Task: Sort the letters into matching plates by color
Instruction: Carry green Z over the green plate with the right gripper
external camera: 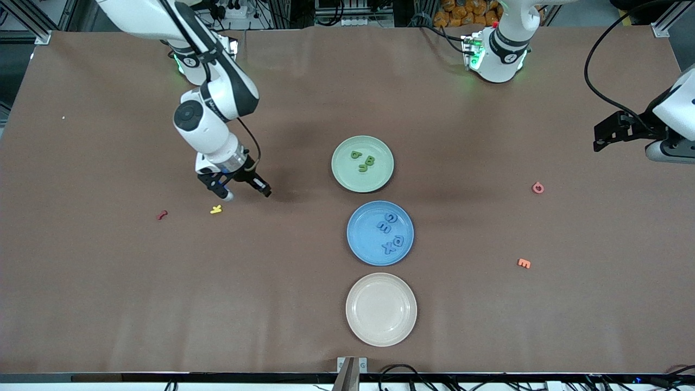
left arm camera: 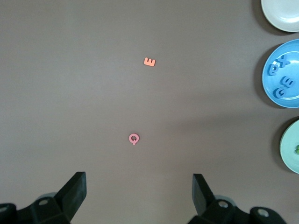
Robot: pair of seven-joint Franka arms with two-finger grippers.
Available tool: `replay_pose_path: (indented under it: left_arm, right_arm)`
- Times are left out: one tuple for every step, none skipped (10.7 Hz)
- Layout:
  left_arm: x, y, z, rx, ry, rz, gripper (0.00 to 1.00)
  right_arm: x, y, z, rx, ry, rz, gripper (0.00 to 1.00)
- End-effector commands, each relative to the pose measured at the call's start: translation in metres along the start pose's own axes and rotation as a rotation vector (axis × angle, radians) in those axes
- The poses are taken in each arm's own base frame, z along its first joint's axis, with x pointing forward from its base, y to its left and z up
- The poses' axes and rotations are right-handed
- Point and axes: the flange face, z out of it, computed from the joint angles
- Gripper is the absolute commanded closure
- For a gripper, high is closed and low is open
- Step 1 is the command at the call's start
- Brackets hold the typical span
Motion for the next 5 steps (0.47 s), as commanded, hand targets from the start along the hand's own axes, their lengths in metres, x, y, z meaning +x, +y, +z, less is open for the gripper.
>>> replay_pose_path:
  left_arm:
    - [0.001, -0.002, -0.005, -0.045, 0.001, 0.003, 0.0]
    - [0.002, -0.001, -0.004, -0.045, -0.001, -0.005, 0.0]
    - [0.002, 0.0, -0.004, -0.05, 0.001, -0.022, 0.0]
    - [0.005, 0.001, -0.002, -0.056, 0.001, -0.025, 0.0]
    - [0.006, 0.0, -0.004, -0.057, 0.007, -0.024, 0.0]
  right_arm:
    - [-0.032, -0.044, 0.0, 0.037, -0.028, 0.099, 1.0]
    - [-0.041, -0.055, -0.001, 0.047, -0.033, 0.12, 1.0]
    - [-0.052, -0.064, -0.001, 0.054, -0.042, 0.137, 1.0]
    - [-0.062, -0.069, 0.0, 0.058, -0.052, 0.15, 1.0]
    - [-0.07, -0.073, -0.001, 0.062, -0.061, 0.156, 1.0]
